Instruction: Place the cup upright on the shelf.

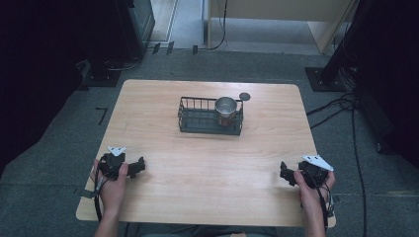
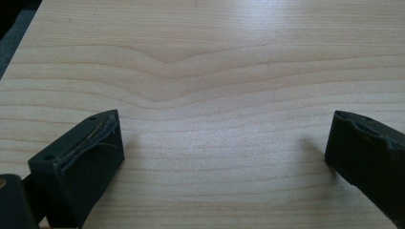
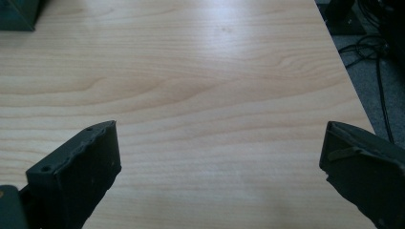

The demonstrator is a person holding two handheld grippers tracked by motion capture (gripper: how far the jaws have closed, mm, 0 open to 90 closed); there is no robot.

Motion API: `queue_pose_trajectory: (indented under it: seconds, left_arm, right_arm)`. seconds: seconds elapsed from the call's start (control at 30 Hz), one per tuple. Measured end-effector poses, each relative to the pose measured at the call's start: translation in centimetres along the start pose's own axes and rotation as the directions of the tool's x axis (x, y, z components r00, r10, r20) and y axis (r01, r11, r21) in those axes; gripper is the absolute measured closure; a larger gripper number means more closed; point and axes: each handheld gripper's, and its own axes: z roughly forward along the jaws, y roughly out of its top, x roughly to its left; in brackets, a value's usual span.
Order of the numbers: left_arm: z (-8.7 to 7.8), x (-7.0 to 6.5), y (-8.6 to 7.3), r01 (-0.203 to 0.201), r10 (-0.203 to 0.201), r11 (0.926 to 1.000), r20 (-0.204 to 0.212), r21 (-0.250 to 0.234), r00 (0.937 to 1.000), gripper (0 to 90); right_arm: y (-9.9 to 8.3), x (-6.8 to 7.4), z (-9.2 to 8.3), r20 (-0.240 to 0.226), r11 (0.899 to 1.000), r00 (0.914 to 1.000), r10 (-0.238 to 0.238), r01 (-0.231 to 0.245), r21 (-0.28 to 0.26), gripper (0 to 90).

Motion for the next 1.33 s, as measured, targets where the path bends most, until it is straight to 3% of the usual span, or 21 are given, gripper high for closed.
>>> queue_pose_trajectory:
  seconds: [0.3, 0.73, 1.07, 1.33]
  left_arm:
    - [0.0, 0.0, 0.0, 0.0, 0.0, 1.0, 0.0, 0.0, 1.0, 0.0]
    - [0.0, 0.0, 0.0, 0.0, 0.0, 1.0, 0.0, 0.0, 1.0, 0.0]
    - [0.0, 0.0, 0.0, 0.001, -0.001, 1.0, 0.0, -0.001, 1.0, 0.0]
    - [0.0, 0.0, 0.0, 0.0, 0.0, 1.0, 0.001, 0.0, 1.0, 0.0]
  right_arm:
    - [-1.5, -1.2, 0.0, 0.028, 0.999, 0.9995, 0.013, -0.014, 0.03, 0.0]
    - [-3.0, -1.9, 0.0, 0.043, 0.997, 0.9991, 0.009, -0.012, 0.073, 0.3]
    - [-3.1, -1.6, 0.0, -0.01, 0.996, 0.9994, -0.034, 0.034, 0.082, 0.5]
    - [-3.1, -1.6, 0.0, -0.01, 0.996, 0.9994, -0.034, 0.034, 0.082, 0.6]
